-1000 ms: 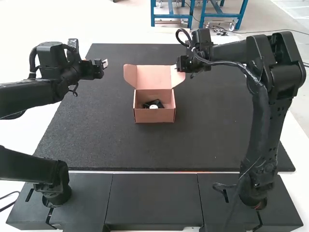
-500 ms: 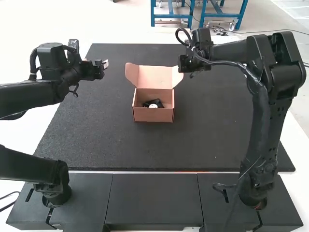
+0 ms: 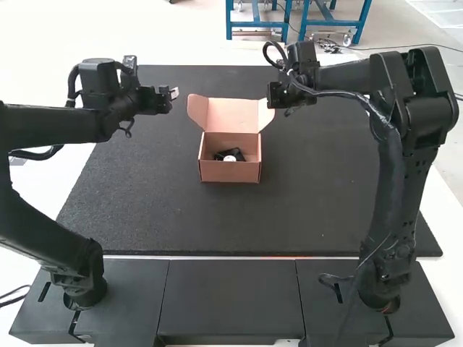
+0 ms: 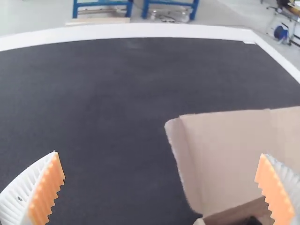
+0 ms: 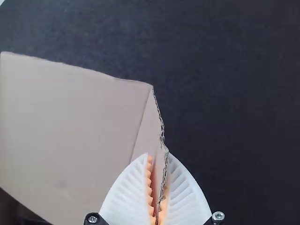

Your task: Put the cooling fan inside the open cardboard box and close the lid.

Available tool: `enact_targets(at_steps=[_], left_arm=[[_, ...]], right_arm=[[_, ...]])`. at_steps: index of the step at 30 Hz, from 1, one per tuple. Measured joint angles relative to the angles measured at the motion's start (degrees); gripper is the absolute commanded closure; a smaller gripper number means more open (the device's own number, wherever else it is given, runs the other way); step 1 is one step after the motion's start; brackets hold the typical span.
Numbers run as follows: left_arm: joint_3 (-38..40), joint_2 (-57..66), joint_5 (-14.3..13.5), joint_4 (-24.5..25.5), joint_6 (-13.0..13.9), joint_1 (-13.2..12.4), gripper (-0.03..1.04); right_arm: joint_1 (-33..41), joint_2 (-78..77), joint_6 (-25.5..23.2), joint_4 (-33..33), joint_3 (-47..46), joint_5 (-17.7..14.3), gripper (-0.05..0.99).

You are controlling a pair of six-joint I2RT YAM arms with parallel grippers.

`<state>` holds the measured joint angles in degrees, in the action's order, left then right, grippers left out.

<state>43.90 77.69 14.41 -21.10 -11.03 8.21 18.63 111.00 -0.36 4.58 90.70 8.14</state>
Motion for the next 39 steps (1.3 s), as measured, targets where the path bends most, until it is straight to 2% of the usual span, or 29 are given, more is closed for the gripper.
enact_targets(at_steps=[6, 13, 21, 27, 30, 39], left_arm=[[4.2, 6.9, 0.1, -1.3, -1.0, 3.5, 0.05], [9.6, 14.7, 0.4, -2.3, -1.3, 3.5, 0.05], [15.6, 21.7, 1.0, -0.1, -1.3, 3.4, 0.09], [17.2, 24.8, 2.2, 1.9, -1.3, 3.4, 0.11], [17.8, 25.6, 2.4, 2.8, -1.3, 3.4, 0.17], [20.6, 27.3, 3.0, 3.8, -0.7, 2.9, 0.18]], right_arm=[[0.0, 0.0, 0.0, 0.0, 0.0, 0.2, 0.88], [0.0, 0.0, 0.0, 0.0, 0.0, 0.7, 0.88], [0.0, -0.3, 0.0, 0.4, 0.0, 1.2, 0.88], [0.0, -0.3, 0.0, 0.4, 0.0, 1.6, 0.88], [0.0, -0.3, 0.0, 0.4, 0.0, 1.8, 0.88], [0.0, -0.6, 0.0, 0.4, 0.0, 2.0, 0.88]])
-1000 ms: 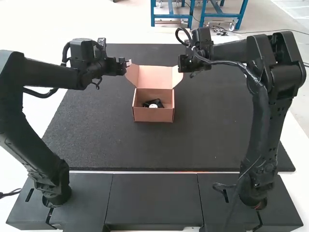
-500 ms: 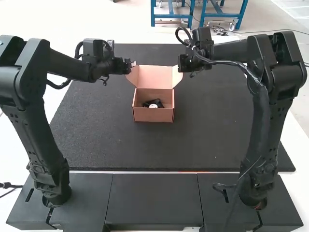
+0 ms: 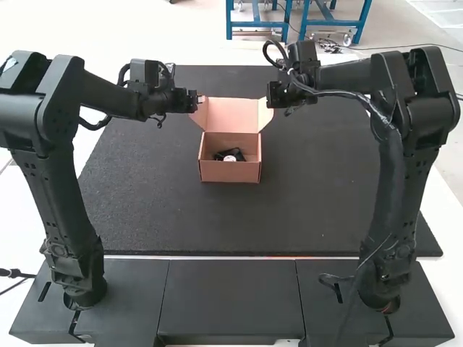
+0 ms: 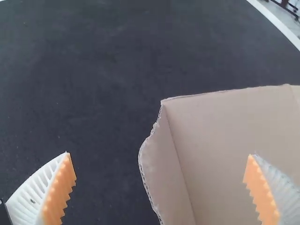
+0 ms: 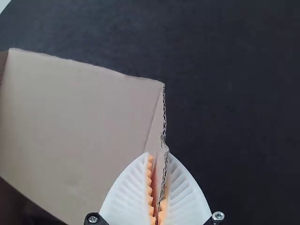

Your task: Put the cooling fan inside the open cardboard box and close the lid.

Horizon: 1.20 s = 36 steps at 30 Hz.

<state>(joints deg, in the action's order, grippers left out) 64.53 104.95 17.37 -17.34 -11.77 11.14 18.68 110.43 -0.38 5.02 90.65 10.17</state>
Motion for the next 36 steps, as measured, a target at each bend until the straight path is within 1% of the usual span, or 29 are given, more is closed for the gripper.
enact_targets(at_steps=[1, 4, 9, 11, 12, 19, 20, 22, 25, 28, 30, 31, 36], left_arm=[[0.2, 0.1, 0.0, 0.2, 0.0, -0.1, 0.2], [0.5, 0.4, 0.0, 0.8, 0.1, -0.3, 0.34], [0.5, 1.2, 0.3, 2.0, 0.4, -0.2, 0.36], [0.5, 1.5, 0.5, 2.1, 0.4, -0.3, 0.46], [0.5, 1.6, 0.7, 2.1, 0.4, -0.3, 0.47], [0.6, 1.9, 0.9, 1.6, 0.5, -0.3, 0.47], [0.7, 1.9, 0.9, 1.6, 0.5, -0.3, 0.45], [1.5, 1.9, 0.9, 1.7, 0.6, -0.3, 0.35], [3.7, 1.9, 0.9, 1.9, 0.5, -0.3, 0.35], [5.7, 1.9, 1.0, 2.6, 0.5, -0.3, 0.36], [6.4, 1.9, 1.0, 3.2, 0.5, -0.3, 0.5], [6.6, 1.9, 1.0, 3.5, 0.5, -0.3, 0.54], [6.6, 2.1, 1.1, 4.7, 0.6, -0.3, 0.53]], right_arm=[[0.0, -0.2, 0.0, 0.1, 0.0, 0.2, 0.88], [0.0, -0.7, 0.0, 0.1, -0.7, 0.4, 0.88], [0.0, -1.2, 0.0, 0.1, -1.2, 0.6, 0.88], [0.0, -1.2, 0.0, 0.1, -1.2, 0.6, 0.88], [0.0, -1.2, 0.0, 0.1, -1.2, 0.7, 0.88], [0.0, -1.3, 0.0, -0.2, -1.6, 0.8, 0.88], [0.0, -1.4, 0.0, -0.2, -1.6, 0.9, 0.88], [0.0, -1.4, 0.0, -0.2, -1.6, 1.0, 0.88], [0.0, -1.4, 0.0, -0.2, -1.6, 1.0, 0.88], [0.0, -1.6, 0.0, -0.3, -2.0, 1.0, 0.88], [0.0, -2.1, 0.0, -0.3, -2.5, 1.0, 0.88], [0.0, -2.3, 0.0, -0.2, -2.7, 1.1, 0.88], [0.0, -2.5, 0.0, -0.3, -3.0, 1.2, 0.88]])
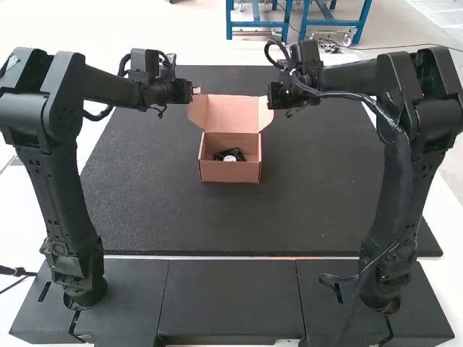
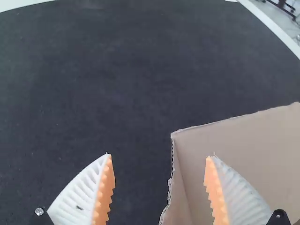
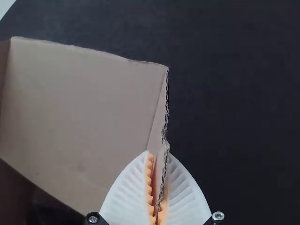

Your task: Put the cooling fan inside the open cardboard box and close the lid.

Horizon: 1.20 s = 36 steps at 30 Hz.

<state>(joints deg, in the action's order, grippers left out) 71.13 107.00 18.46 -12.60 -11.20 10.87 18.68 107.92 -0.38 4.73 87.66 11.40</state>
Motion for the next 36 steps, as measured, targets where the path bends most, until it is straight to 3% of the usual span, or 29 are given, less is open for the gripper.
enact_targets(at_steps=[4, 12, 19, 36], left_arm=[[0.0, 0.3, 0.0, 1.1, 0.2, 0.0, 0.31], [0.0, 0.9, 0.5, 3.0, 0.2, 0.0, 0.31], [0.0, 1.0, 0.6, 2.1, 0.7, 0.0, 0.67], [0.0, 1.7, 2.9, 2.5, 1.2, 0.0, 0.87]], right_arm=[[0.0, -0.1, 0.0, 0.0, -0.1, 0.0, 0.88], [0.0, -0.1, 0.0, 0.0, -0.1, 0.0, 0.88], [0.0, -0.5, 0.0, -0.3, -0.8, 0.0, 0.88], [0.0, -1.3, 0.0, -0.2, -1.6, 0.5, 0.88]])
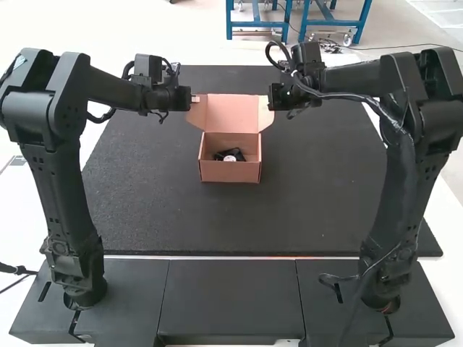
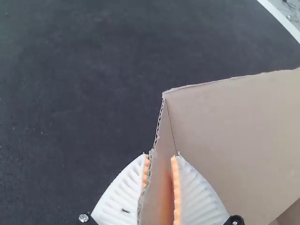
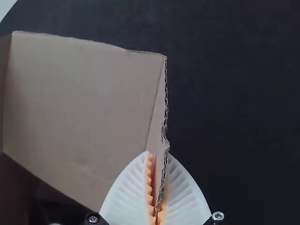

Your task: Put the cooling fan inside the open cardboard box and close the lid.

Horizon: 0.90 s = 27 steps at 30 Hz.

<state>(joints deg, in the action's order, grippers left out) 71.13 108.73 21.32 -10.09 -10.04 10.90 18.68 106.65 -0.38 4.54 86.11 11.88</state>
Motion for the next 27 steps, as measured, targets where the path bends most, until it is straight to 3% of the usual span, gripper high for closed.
enact_targets(at_steps=[12, 27], left_arm=[[0.0, -0.3, 1.1, 0.5, 0.1, 0.0, 0.9], [1.5, -5.0, 0.3, 9.5, -3.4, 2.6, 0.88]], right_arm=[[0.0, -0.1, -0.4, 0.0, 0.0, 0.2, 0.88], [1.7, -1.5, -3.0, 1.1, 0.0, 0.3, 0.88]])
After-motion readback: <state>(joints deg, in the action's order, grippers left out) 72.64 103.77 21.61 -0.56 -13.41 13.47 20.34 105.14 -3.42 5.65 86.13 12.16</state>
